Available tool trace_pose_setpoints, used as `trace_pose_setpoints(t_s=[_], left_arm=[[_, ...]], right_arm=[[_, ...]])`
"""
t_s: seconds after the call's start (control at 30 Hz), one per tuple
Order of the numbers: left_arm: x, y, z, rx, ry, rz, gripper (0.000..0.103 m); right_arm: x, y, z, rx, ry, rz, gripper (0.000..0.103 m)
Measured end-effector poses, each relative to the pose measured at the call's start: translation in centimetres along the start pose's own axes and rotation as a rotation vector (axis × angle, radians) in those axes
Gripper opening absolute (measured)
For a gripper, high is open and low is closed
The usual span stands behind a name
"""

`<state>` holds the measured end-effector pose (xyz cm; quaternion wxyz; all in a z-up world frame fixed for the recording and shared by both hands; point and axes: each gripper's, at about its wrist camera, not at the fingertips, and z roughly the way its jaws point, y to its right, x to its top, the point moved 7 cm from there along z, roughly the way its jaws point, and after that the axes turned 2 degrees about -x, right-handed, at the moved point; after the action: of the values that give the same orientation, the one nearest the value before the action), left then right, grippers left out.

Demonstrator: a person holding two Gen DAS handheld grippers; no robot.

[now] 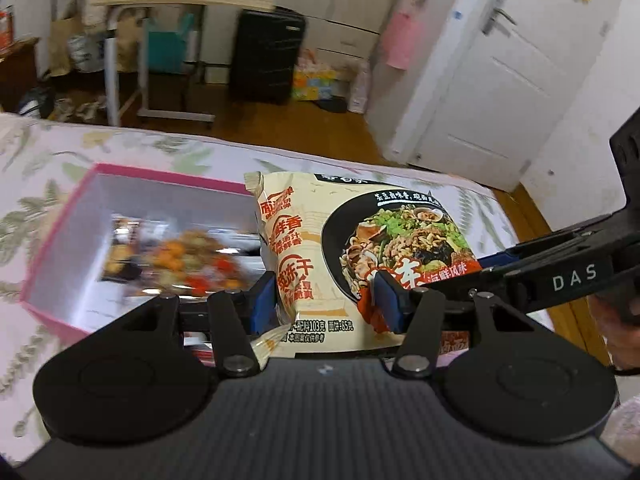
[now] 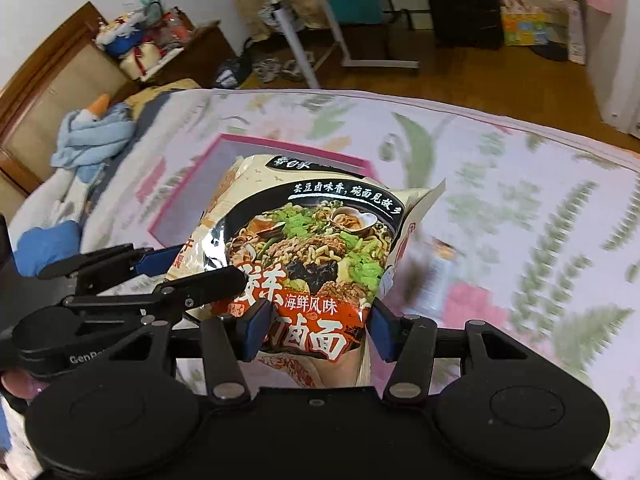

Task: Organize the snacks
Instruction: 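Carry the noodle pack over the pink box and release it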

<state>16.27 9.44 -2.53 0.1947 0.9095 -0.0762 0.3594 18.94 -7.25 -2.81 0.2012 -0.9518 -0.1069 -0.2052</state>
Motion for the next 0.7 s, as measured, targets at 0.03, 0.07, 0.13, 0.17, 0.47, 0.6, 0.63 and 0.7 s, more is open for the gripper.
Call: trace_pose_setpoints(t_s=[0.03, 0.07, 0.13, 0.17, 0.47, 0.6, 0.63, 0.7], left_arm=[[0.2, -1.3, -0.3, 0.017, 0.004, -0.008, 0.052], [0.4, -2.1, -0.3, 0.028, 0.01, -0.01, 0.052], [0.7, -4.6, -0.1, 0.053, -0.003, -0.031, 0.052], [0.8, -5.8, -0.1, 0.06, -0.009, -0.05, 0.052], [1.6, -14.6, 1.9, 0.181, -0.018, -0.137, 0.057], [0.9, -17.2, 4.3, 0.301, -0.062, -0.191, 0.058], [0.7, -17.2, 4.5, 0.304, -0.068, -0.182, 0.059], [0.3, -16.7, 4.2, 0.299, -0.066, -0.154, 0.06]], right_arm=[[0.5, -0.8, 0.8, 0.01, -0.002, 0.0, 0.058], [1.0, -1.5, 1.5, 0.018, -0.007, -0.005, 0.058], [2.0, -3.1, 3.6, 0.032, -0.02, -0.039, 0.058], [2.5, -3.7, 4.6, 0.04, -0.023, -0.047, 0.058], [5.4, -7.8, 12.0, 0.112, -0.041, -0.051, 0.058], [5.3, -9.0, 14.9, 0.119, -0.031, -0.099, 0.059], [5.1, -9.1, 15.2, 0.1, -0.021, -0.118, 0.059], [4.9, -9.2, 14.7, 0.086, 0.006, -0.152, 0.059]])
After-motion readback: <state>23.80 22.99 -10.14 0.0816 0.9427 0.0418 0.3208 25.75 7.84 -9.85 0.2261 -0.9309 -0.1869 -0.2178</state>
